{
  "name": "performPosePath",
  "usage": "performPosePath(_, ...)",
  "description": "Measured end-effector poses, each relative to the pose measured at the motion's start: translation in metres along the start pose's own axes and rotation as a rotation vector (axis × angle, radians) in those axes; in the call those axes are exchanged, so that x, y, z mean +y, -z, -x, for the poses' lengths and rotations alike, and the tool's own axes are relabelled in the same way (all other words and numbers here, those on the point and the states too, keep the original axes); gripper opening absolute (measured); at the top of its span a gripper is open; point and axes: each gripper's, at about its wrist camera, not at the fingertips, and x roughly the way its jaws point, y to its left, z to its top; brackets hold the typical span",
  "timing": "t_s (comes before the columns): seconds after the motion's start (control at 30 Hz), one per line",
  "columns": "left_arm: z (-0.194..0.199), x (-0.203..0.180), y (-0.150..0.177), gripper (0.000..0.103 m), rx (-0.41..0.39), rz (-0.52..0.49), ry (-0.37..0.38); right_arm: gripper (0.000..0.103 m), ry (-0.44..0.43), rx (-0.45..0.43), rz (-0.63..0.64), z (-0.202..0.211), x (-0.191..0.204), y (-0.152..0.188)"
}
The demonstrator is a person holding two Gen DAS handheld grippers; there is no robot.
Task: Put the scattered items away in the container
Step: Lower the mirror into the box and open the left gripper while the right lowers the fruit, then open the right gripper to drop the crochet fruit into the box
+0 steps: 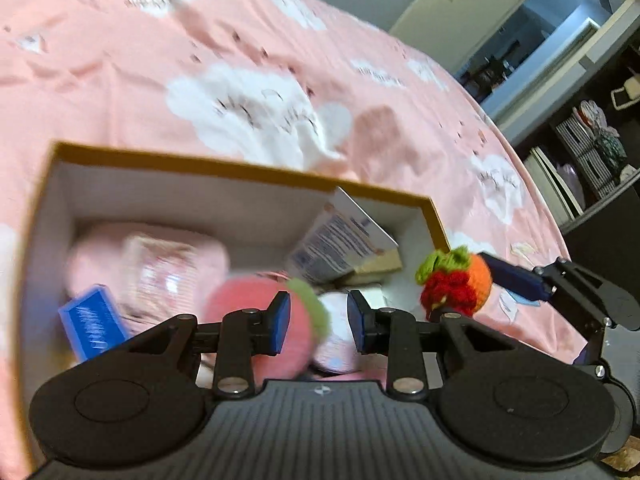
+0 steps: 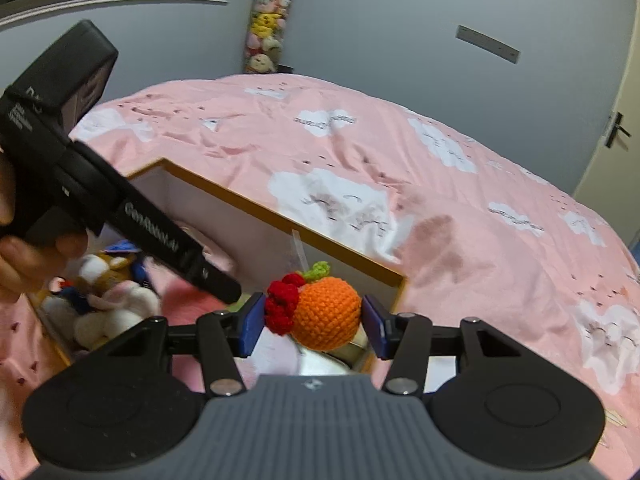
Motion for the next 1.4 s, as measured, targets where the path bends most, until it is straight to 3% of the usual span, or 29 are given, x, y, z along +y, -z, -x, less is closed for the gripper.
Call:
performPosePath(0.23, 0.024, 0.022, 0.003, 0.035, -0.047, 0.021, -0.137, 0.055, -0.069, -0.03, 0.044, -0.019, 0.032, -0.017)
performPosePath(0.47, 0.032, 0.036, 0.02, 0.035, -0.064, 0.025, -0.19, 0.055, -0.055, -0.006, 0.019, -0.059, 0.049, -0.036)
performPosePath(0.8, 0.038, 0.035, 0.03, 0.035, -0.095, 0.004, -0.198, 0.057, 0.003, 0.04, 0.038, -0.092, 0.06, -0.04)
performPosePath(1.13, 0.047, 0.026, 0.04, 0.036, -0.119, -0.016, -0.192, 0.061, -0.008, 0.035, 0.016, -0.078, 0.057, -0.034)
performPosePath(1.3, 0.053, 0.017, 0.046, 0.047, -0.145, -0.04, -0.208, 0.061, -0.008, 0.022, -0.006, -0.061, 0.057, -0.029)
performPosePath(1.4, 0.058, 0.009, 0.051, 0.048, -0.166, -0.065, -0.222, 0.062, -0.006, 0.009, -0.026, -0.048, 0.058, -0.025)
